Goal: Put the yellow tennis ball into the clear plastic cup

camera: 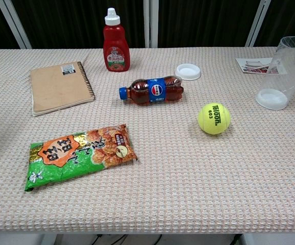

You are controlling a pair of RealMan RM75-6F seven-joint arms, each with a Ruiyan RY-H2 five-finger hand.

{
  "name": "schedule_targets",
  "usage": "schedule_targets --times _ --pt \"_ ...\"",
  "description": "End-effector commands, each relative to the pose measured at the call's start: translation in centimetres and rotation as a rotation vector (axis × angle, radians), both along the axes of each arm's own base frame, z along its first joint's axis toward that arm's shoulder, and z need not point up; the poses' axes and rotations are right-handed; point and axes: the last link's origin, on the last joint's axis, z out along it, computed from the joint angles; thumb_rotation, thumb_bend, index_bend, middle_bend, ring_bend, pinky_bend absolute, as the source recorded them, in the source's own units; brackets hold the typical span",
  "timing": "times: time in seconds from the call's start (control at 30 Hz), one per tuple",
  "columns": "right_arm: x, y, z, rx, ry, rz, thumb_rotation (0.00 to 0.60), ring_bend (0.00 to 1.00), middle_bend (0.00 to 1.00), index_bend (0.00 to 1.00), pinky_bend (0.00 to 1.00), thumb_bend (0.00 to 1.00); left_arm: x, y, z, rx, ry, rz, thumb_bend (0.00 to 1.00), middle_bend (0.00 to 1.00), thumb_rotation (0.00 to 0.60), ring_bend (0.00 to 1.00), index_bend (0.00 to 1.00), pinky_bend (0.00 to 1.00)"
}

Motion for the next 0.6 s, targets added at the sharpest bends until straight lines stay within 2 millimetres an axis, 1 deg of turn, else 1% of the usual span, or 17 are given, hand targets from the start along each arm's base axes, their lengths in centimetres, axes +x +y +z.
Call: schedule_targets --times 0.03,0.37,0.5,0.6 --pt "0.0 0.0 0.0 0.001 0.000 0.001 0.600 0.00 0.00 0.00 0.00 0.08 0.0 0.0 0.0 -0.001 0.001 0.000 0.10 0.03 0.600 0.00 0.07 0.00" --pt "0.5 -0.2 -0.2 0.014 0.002 0.017 0.600 0.00 0.00 0.00 0.00 0.08 0.0 0.0 0.0 -0.003 0.004 -0.001 0.10 0.03 0.600 0.00 0.07 0.00" --pt "1.4 -0.7 -0.8 0.051 0.002 0.044 0.600 0.00 0.00 0.00 0.00 0.08 0.1 0.0 0.2 0.003 0.003 -0.002 0.10 0.03 0.600 0.00 0.07 0.00" --pt "2.7 -1.3 -1.5 0.106 -0.015 0.087 0.600 0.00 0.00 0.00 0.00 0.09 0.1 0.1 0.2 0.004 -0.002 -0.001 0.10 0.03 0.600 0.00 0.07 0.00"
